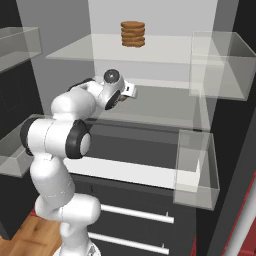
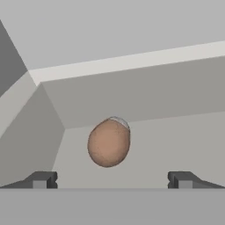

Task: Pick the egg and butter from the fridge and place them by the bowl for mixing.

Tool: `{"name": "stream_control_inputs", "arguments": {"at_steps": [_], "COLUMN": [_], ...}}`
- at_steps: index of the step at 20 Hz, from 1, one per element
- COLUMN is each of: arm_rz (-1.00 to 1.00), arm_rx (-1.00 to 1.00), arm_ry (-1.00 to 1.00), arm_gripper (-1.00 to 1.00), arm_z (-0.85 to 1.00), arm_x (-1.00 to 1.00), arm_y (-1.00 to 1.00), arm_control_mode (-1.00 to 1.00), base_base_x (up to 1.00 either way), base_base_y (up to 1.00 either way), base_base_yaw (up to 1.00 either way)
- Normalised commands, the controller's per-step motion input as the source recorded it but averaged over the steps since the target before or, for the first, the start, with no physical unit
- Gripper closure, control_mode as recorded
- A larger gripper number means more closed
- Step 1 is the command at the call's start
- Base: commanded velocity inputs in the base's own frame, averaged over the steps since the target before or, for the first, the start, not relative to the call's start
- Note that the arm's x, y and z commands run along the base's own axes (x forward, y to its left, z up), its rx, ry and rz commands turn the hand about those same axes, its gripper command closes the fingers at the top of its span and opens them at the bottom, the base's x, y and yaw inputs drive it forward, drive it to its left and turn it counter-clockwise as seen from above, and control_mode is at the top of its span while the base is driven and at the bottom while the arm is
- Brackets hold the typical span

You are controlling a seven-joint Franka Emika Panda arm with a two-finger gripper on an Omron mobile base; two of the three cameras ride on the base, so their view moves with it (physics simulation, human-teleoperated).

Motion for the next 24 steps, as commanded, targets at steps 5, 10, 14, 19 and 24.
{"name": "stream_control_inputs", "arguments": {"at_steps": [5,10,14,19,24], "arm_rz": [0.00,0.00,0.00,0.00,0.00], "arm_rx": [0.00,0.00,0.00,0.00,0.00], "arm_ry": [0.04,0.02,0.00,0.00,0.00], "arm_gripper": [-1.00,-1.00,-1.00,-1.00,1.00], "arm_z": [-0.15,-0.09,-0.24,-0.17,-0.17], "arm_x": [0.67,0.02,0.15,0.30,0.25], "arm_y": [0.00,0.00,0.00,0.02,0.18], "arm_control_mode": [-1.00,-1.00,-1.00,-1.00,-1.00], "base_base_x": [0.00,0.00,0.00,0.00,0.00], "base_base_y": [0.00,0.00,0.00,0.00,0.00], "base_base_yaw": [0.00,0.00,0.00,0.00,0.00]}}
